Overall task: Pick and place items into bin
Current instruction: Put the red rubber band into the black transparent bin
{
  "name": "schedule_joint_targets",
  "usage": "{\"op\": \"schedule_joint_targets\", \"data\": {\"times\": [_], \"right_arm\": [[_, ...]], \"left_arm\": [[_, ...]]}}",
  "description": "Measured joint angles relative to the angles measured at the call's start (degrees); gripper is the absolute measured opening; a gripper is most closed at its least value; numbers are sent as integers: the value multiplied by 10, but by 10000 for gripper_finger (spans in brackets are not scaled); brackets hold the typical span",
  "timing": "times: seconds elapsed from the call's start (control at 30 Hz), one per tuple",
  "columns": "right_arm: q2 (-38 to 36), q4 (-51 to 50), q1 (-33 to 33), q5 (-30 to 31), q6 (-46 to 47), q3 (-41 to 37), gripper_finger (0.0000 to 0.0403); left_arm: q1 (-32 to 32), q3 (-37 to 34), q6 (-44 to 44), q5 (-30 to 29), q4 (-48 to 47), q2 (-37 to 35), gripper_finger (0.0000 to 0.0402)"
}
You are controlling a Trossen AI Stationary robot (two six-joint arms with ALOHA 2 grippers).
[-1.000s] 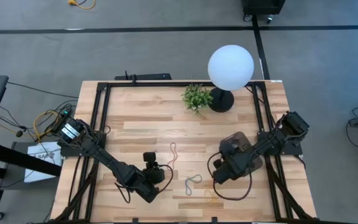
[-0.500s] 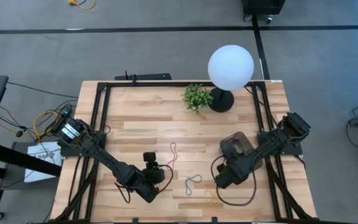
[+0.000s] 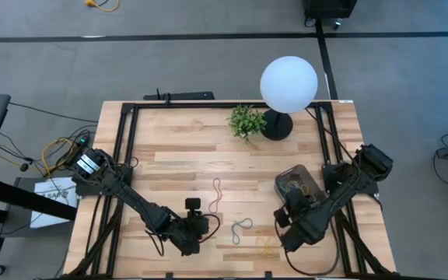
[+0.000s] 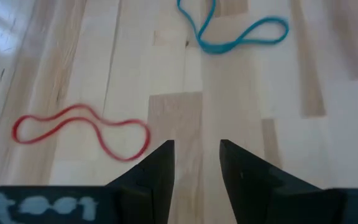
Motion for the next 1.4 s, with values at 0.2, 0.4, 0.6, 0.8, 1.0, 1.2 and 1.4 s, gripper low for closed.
{"op": "schedule_joint_targets", "data": {"times": [0.2,0.4,0.6,0.8,1.0,1.2,1.4], "right_arm": [[0,47,-17,23,-108,0,102],[0,200,-31,118,-352,0,102],[0,397,-44,108,-581,0,102],[0,521,-47,75,-711,0,102],[0,528,-47,71,-723,0,102],[0,528,-52,71,-723,0,102],[0,527,-57,71,-723,0,102]], "left_arm": [[7,0,2,0,4,0,120],[21,0,8,7,17,23,120],[35,2,75,29,64,73,120],[49,2,38,21,69,80,120],[52,2,5,9,68,82,120],[62,1,-65,-24,57,84,120],[84,1,-146,-24,34,83,120]]}}
